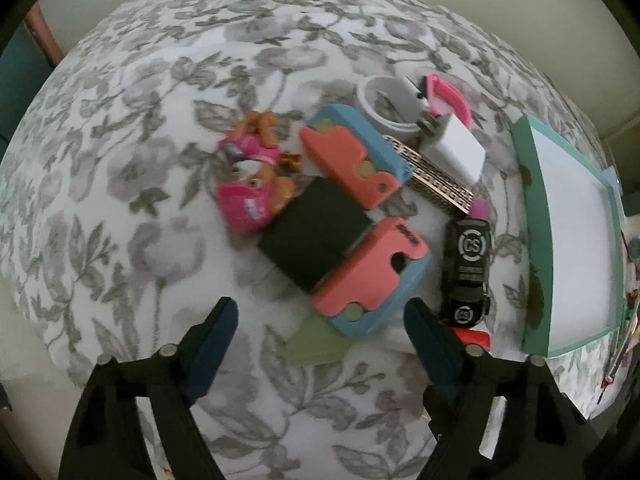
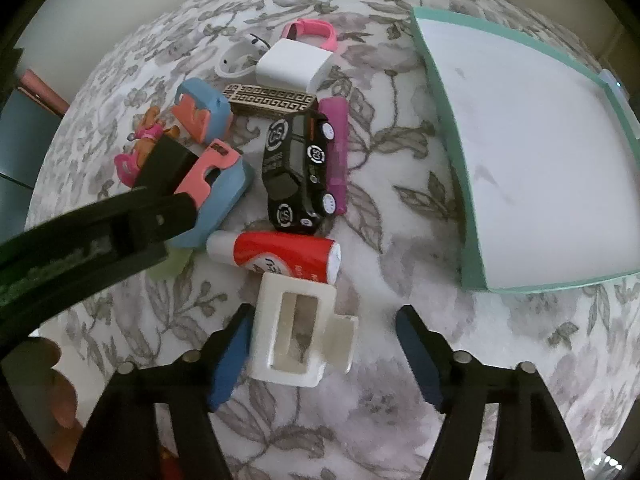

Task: Organize rigid objects
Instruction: 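Grasp the pink-blue folding knife with left gripper while right gripper grasps white clip, then carry knife and clip into the tray and open both grippers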

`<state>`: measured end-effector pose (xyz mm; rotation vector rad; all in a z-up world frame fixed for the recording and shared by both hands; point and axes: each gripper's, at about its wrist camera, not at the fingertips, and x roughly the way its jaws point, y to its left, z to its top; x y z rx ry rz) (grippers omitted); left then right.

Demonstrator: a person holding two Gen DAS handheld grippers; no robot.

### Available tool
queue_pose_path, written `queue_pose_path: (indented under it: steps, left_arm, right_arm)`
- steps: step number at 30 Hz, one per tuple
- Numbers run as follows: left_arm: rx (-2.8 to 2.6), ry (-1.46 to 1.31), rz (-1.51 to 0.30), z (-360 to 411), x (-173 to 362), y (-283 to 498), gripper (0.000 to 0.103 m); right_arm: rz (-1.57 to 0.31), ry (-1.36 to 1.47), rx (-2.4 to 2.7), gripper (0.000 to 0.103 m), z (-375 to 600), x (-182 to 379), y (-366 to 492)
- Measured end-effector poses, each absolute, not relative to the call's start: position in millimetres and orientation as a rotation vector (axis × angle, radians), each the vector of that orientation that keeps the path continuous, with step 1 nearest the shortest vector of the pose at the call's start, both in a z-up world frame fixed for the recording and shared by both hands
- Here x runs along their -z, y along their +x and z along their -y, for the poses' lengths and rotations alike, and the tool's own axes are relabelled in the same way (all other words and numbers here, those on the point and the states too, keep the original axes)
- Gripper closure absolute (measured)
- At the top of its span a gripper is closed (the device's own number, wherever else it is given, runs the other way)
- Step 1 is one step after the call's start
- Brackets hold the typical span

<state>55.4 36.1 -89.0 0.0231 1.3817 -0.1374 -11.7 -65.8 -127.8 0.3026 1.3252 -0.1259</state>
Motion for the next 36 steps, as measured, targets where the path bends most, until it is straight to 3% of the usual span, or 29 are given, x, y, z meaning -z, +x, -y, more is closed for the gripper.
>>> queue_pose_path:
  steps: [2, 5, 10, 17, 22, 36]
  left_arm:
    - [0.148, 0.036, -1.384, -26.4, 92.4, 56.0, 0.019]
    - [0.151, 0.046, -1.395, -16.9, 98.2, 58.9, 0.031]
    - [0.161, 0.071, -1.41, 0.3, 111.9, 66.1, 0.035]
    - [0.138, 0.128, -1.389, 19.3, 120.2, 73.5, 0.038]
    - [0.148, 0.109, -1.384, 9.8, 113.6, 67.5, 0.052]
    - [0.173, 0.002, -1.332, -18.6, 72.8, 52.2, 0.056]
  right_arm:
    - [-1.325, 0.307, 0.127, 0.036, 71.3, 126.3, -12.5]
    - [-1.33, 0.314, 0.13, 0.042, 81.7, 125.1, -13.3]
    - [-1.332, 0.334, 0.125, 0.05, 101.9, 117.1, -10.6]
    - [-1.329, 0.336, 0.109, 0.05, 109.6, 125.3, -6.0]
    - [-1.328, 0.329, 0.094, 0.051, 108.1, 131.5, -6.4]
    - [-1.285, 0.402, 0.06, 0.054, 122.9, 93.8, -20.4]
